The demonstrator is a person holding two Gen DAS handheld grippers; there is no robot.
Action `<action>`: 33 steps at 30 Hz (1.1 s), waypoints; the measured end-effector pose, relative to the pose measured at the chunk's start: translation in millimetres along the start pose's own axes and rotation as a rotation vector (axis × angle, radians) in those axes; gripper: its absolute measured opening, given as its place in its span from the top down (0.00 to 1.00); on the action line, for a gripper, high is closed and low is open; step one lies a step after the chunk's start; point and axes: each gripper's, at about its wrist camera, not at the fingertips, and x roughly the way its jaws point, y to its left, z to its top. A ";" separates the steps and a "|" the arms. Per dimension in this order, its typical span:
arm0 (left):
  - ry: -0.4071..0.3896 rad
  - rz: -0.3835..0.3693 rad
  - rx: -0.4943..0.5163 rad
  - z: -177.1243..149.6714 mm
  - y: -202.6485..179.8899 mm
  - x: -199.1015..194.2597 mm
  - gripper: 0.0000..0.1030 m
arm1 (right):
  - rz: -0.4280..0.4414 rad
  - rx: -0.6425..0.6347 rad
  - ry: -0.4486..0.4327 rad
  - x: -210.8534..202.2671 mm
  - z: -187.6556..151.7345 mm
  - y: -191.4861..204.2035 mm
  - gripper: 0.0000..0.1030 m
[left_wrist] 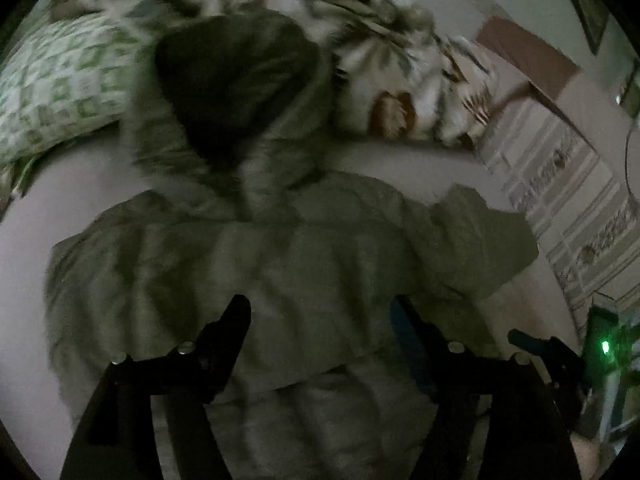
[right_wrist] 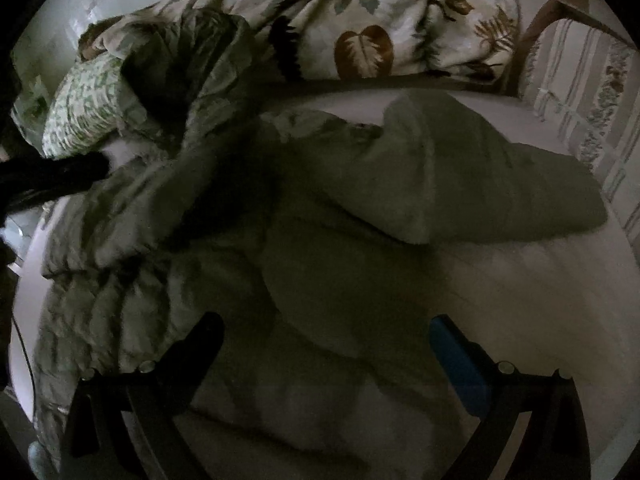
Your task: Fold large clothes
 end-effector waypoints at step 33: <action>0.003 0.390 -0.014 -63.8 101.4 14.5 0.28 | 0.094 0.043 -0.027 43.8 69.1 -7.8 0.04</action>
